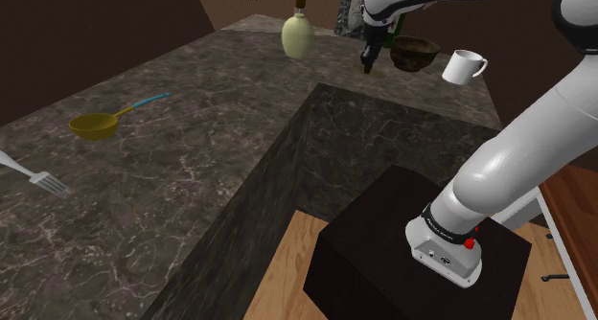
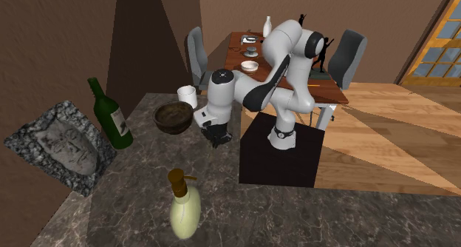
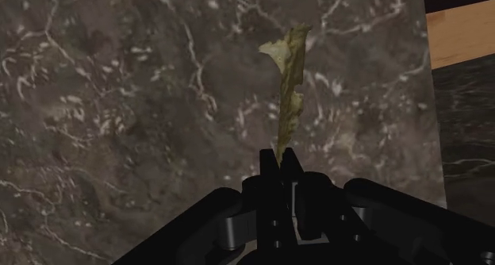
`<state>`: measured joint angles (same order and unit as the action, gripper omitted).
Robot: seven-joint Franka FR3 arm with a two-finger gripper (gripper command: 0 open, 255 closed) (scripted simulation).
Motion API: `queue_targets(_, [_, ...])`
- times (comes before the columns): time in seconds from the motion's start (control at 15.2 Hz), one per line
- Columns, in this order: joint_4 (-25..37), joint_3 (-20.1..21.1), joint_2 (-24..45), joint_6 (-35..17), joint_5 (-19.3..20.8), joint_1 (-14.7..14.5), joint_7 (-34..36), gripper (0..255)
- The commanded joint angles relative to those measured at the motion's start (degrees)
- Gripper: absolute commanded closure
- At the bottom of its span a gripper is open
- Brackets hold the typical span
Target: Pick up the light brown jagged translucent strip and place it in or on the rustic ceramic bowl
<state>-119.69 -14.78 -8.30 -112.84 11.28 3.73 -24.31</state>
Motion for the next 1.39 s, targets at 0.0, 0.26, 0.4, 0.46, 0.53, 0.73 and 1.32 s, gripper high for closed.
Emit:
queue_targets(0.0, [1.0,0.1,-0.4,1.5,0.0,-0.1,-0.1,255])
queue_targets(0.26, [3.7,0.3,-0.8,4.5,-0.1,-0.2,-0.4,255])
queue_targets(0.4, [5.0,0.3,-1.0,6.0,-0.2,-0.2,-0.6,255])
queue_targets(0.46, [5.8,0.4,-1.0,6.8,-0.2,-0.2,-0.7,255])
queue_targets(0.53, [6.5,0.4,-1.1,7.5,-0.3,-0.2,-0.8,255])
queue_targets(0.73, [8.7,0.5,-1.1,9.8,-0.4,-0.3,-1.1,255])
queue_targets(1.32, [16.2,0.7,-0.6,16.7,-0.8,-0.4,-2.1,255])
